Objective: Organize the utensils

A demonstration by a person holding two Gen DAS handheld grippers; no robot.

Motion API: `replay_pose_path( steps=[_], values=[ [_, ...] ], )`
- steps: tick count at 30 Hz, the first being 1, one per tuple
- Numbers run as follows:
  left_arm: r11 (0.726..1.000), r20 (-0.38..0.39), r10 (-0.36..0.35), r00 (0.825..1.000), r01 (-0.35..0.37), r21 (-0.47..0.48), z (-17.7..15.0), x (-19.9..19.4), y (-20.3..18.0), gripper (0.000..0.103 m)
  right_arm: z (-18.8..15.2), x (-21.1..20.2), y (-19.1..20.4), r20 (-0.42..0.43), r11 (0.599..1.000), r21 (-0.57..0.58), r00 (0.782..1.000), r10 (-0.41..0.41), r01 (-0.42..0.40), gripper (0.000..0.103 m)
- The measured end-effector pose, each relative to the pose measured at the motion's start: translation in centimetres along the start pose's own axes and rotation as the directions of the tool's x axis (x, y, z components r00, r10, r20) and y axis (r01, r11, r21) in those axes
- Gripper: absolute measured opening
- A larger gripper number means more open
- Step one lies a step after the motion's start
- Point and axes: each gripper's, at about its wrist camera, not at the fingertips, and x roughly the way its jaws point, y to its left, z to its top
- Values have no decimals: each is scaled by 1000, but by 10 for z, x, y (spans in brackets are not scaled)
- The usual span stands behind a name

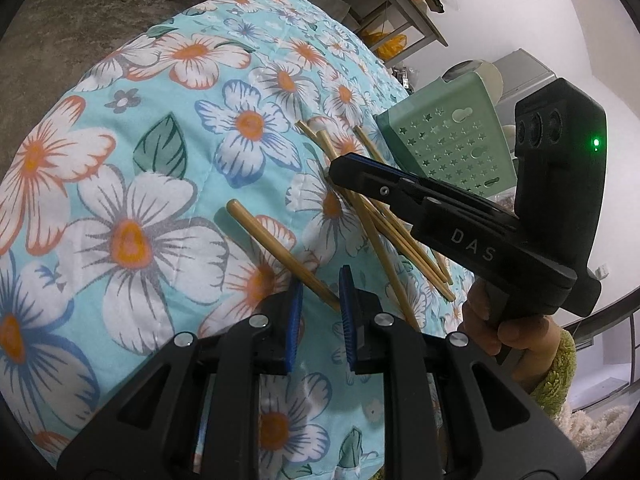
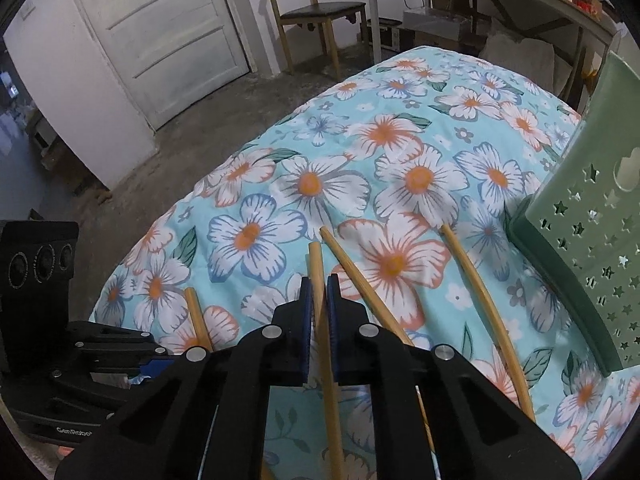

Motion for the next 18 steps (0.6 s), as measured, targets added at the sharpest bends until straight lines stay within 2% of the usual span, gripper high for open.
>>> replay_pose_path(
  steps=[4, 9, 13, 18],
  values=[
    [1000, 0, 1, 1000, -1, 1, 0, 0, 0, 17, 2, 8, 2, -41, 1000, -10, 999, -4, 4, 10],
    [1000, 1, 1, 1000, -1, 1, 0, 0, 0, 18, 6, 15, 1, -38, 1000, -9, 999, 2, -2, 11],
    [1000, 2, 3, 1000, -3, 3, 0, 0, 0, 18, 11, 3, 1, 20, 1000, -7, 1000, 5, -5, 8],
    [1000, 5, 3, 1000, -3, 6, 2, 1, 1, 18, 14, -33, -9, 117, 999, 23, 993, -25, 22, 7]
  ],
)
